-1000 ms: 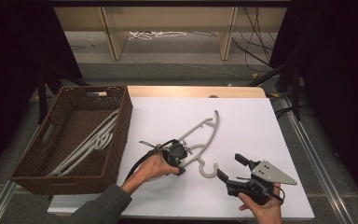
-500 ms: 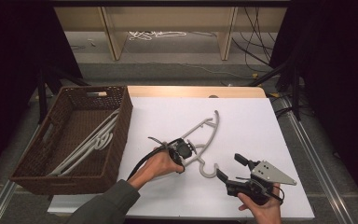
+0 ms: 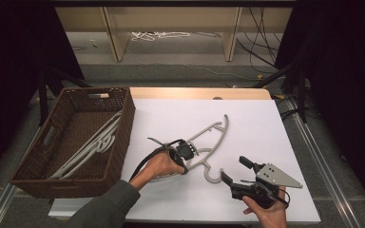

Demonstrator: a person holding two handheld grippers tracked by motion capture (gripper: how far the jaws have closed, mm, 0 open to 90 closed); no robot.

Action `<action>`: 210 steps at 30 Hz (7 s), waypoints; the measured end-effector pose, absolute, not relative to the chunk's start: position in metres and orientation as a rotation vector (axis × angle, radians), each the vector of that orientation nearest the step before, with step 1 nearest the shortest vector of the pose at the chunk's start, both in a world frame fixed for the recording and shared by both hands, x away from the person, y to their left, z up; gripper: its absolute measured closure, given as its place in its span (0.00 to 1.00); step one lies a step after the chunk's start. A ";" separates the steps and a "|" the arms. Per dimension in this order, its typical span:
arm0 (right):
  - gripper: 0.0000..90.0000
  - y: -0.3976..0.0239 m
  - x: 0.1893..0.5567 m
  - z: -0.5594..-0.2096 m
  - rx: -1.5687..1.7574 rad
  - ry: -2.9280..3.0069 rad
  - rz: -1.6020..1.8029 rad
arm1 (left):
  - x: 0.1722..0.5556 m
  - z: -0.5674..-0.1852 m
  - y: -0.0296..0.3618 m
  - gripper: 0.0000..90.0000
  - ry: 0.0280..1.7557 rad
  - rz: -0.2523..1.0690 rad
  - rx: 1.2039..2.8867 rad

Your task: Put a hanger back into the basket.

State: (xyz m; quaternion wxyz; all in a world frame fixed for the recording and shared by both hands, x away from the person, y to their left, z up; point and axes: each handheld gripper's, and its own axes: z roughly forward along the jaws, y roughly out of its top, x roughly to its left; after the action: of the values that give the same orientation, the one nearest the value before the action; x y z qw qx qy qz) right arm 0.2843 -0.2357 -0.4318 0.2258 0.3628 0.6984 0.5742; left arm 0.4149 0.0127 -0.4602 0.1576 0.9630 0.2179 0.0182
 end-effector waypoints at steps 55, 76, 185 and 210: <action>0.19 -0.236 0.285 -0.433 1.012 1.922 1.597 | 0.413 -0.333 0.092 0.91 0.656 0.059 2.314; 0.19 -0.235 0.285 -0.434 1.016 1.936 1.569 | 0.413 -0.292 0.171 0.90 0.772 0.209 2.263; 0.19 -0.233 0.287 -0.437 1.022 1.935 1.592 | 0.390 -0.391 0.360 0.86 1.082 0.133 2.370; 0.19 -0.234 0.287 -0.436 1.024 1.941 1.584 | 0.381 -0.356 0.335 0.30 1.175 0.400 1.964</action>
State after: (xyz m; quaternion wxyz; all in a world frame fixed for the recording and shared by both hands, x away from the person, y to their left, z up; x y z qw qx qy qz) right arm 0.2869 -0.2340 -0.4362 0.2155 0.3695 0.7003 0.5715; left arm 0.3812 0.3355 -0.3563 0.3979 0.7754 0.4642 0.1578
